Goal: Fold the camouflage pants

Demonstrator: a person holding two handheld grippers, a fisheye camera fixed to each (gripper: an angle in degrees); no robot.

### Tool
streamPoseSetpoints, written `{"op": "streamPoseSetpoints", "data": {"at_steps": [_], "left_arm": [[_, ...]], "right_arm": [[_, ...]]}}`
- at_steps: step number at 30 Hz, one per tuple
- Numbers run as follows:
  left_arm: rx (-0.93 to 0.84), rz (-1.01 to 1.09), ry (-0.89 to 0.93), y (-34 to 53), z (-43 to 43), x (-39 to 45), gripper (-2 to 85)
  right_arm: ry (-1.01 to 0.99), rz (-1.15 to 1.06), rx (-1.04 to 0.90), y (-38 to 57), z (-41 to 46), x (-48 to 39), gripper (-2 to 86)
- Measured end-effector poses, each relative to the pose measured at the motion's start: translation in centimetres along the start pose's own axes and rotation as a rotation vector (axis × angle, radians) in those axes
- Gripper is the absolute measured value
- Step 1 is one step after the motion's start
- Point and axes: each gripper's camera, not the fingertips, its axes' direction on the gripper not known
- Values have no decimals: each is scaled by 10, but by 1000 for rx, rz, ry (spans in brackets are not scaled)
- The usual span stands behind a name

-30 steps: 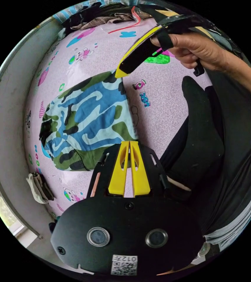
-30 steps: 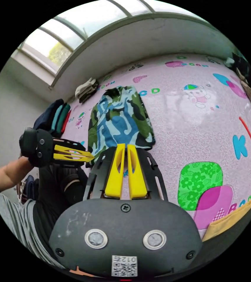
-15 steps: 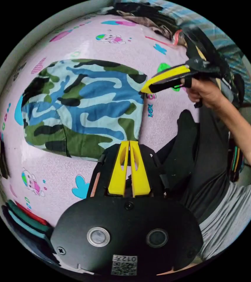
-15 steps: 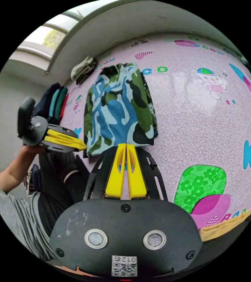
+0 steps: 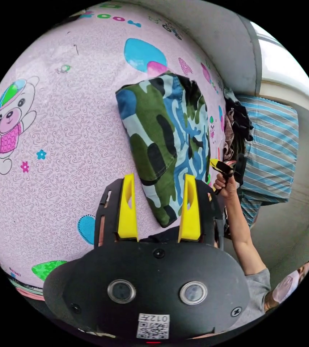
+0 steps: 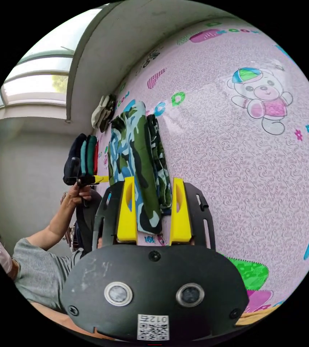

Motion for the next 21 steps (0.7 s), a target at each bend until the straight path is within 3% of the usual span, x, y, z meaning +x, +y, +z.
{"op": "streamPoseSetpoints", "data": {"at_steps": [5,13,21], "left_arm": [[-8,22,72,-13,-14,-37,146],[24,128,-20,-27,-55,-78,101],[23,86,191,-26,-81,-136,105]], "right_arm": [[-71,-22,-76,-39,25,12,115],[-109,-48,-130,-30,46,13,64],[-281,26,-19,-8,66,34,92]]}}
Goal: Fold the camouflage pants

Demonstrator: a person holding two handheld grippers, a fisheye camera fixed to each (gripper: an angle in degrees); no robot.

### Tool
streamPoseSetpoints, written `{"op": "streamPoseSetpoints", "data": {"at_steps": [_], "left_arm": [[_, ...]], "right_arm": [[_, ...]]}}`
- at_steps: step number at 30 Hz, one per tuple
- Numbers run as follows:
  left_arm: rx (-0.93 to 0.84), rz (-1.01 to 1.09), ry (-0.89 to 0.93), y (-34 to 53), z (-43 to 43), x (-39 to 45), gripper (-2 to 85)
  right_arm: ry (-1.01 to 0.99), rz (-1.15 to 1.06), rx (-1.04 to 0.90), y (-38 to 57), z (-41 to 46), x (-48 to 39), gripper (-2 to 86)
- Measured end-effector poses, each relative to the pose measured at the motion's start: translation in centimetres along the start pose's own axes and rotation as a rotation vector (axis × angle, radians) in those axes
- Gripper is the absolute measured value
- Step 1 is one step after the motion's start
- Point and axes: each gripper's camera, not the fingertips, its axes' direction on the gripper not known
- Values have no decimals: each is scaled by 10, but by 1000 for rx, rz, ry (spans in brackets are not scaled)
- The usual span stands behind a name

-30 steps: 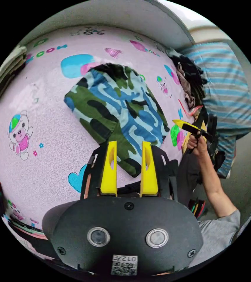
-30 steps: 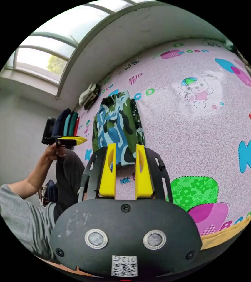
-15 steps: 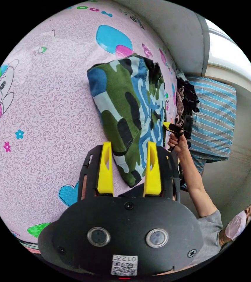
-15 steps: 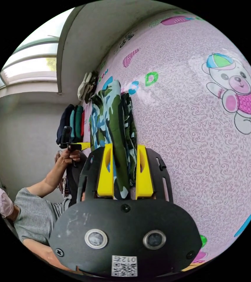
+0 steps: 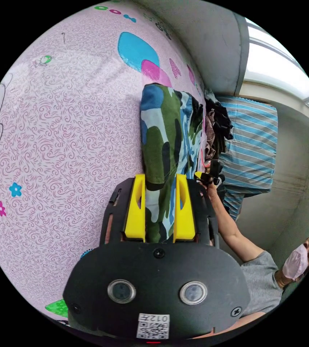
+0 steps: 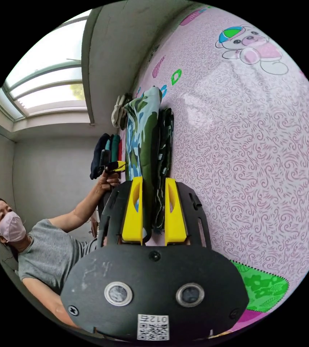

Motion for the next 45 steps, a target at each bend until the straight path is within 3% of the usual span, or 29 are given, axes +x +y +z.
{"op": "streamPoseSetpoints", "data": {"at_steps": [12,23,33,45], "left_arm": [[6,51,-73,15,-55,-10,65],[108,161,-89,58,-151,47,45],[260,225,-227,142,-387,111,42],[467,52,-526,273,-685,126,44]], "right_arm": [[79,-73,-22,-29,72,-35,49],[244,-212,19,-50,129,-161,26],[125,-394,-39,-127,266,-323,24],[-155,-498,-186,-247,576,-497,26]]}}
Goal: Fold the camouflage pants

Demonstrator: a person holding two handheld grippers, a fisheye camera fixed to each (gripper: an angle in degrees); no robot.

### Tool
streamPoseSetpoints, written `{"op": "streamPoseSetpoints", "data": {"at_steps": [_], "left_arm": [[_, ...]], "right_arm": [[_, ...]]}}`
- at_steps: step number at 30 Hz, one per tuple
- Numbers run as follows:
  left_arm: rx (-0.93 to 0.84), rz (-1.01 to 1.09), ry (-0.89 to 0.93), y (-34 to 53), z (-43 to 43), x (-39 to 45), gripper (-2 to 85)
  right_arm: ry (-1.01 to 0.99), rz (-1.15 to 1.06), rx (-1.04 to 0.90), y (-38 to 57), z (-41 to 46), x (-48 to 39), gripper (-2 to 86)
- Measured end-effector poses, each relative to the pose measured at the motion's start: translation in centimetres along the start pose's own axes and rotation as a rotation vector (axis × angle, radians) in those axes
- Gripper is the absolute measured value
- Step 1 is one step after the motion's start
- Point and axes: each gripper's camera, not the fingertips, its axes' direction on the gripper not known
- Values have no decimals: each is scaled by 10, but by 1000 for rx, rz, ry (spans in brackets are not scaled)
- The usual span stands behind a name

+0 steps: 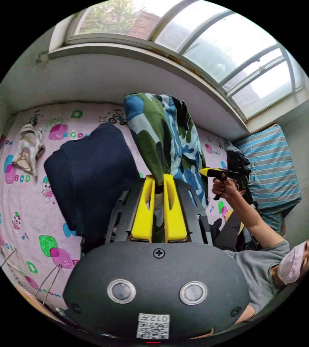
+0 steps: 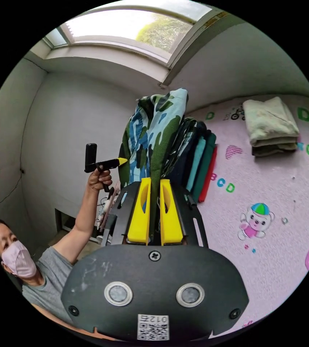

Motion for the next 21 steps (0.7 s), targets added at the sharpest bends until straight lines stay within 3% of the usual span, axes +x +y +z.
{"op": "streamPoseSetpoints", "data": {"at_steps": [8,21], "left_arm": [[7,-107,-68,-14,-73,-65,45],[-125,-207,-87,-40,-79,-83,45]], "right_arm": [[-82,40,-58,-97,152,23,27],[-94,140,-101,-156,270,83,28]]}}
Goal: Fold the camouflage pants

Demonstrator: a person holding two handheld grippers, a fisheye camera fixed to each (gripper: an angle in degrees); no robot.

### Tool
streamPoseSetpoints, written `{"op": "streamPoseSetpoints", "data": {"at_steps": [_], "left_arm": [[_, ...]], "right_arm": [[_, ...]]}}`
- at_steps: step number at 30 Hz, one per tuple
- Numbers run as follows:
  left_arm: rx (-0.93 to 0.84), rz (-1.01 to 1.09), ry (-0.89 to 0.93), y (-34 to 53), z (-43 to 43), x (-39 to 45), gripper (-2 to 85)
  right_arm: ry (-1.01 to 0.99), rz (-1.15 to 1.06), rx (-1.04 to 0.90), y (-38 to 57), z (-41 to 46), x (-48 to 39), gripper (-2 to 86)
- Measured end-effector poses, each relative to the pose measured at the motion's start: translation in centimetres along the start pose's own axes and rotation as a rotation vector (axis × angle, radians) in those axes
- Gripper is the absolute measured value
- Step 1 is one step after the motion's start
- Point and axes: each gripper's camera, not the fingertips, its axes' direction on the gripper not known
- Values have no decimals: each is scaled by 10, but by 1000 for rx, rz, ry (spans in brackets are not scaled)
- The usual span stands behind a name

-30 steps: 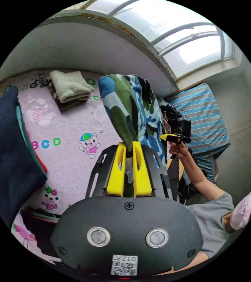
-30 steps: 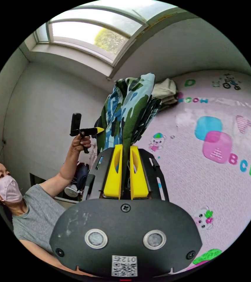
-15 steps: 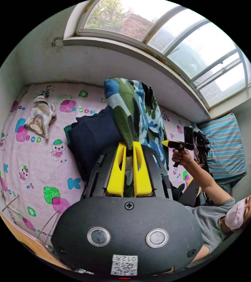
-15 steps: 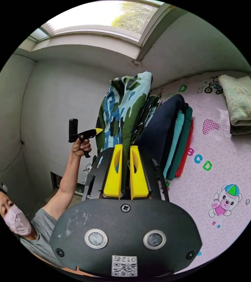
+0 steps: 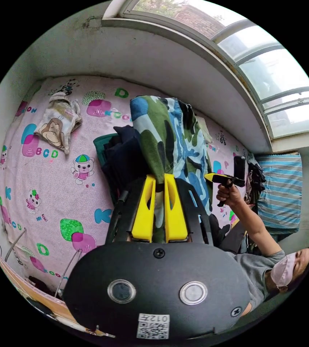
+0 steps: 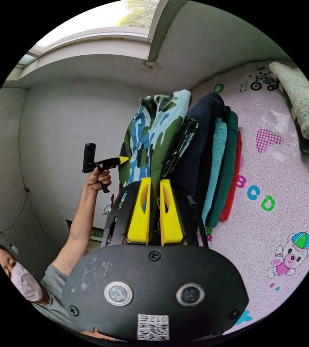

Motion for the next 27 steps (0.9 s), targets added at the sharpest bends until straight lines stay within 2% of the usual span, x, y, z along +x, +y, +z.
{"op": "streamPoseSetpoints", "data": {"at_steps": [2,5,9,10,13,17,20,24,27], "left_arm": [[17,-34,-21,2,1,-2,42],[134,-86,-24,16,-12,2,33],[346,-34,-263,46,-54,62,17],[343,38,-358,47,-55,89,13],[281,87,-515,38,-36,131,7],[152,106,-528,22,5,140,2],[187,117,-545,25,16,139,0],[157,156,-690,26,23,158,0],[152,190,-750,30,25,177,0]], "right_arm": [[20,6,17,-10,17,9,31],[91,-17,32,-26,32,8,35],[167,-78,0,-47,49,-1,40],[179,-91,-7,-51,55,-1,41],[189,-97,13,-58,66,2,43],[198,-79,27,-70,79,11,42],[220,-67,24,-85,95,17,44],[216,-62,31,-101,112,19,51],[136,-43,13,-109,106,24,73]]}}
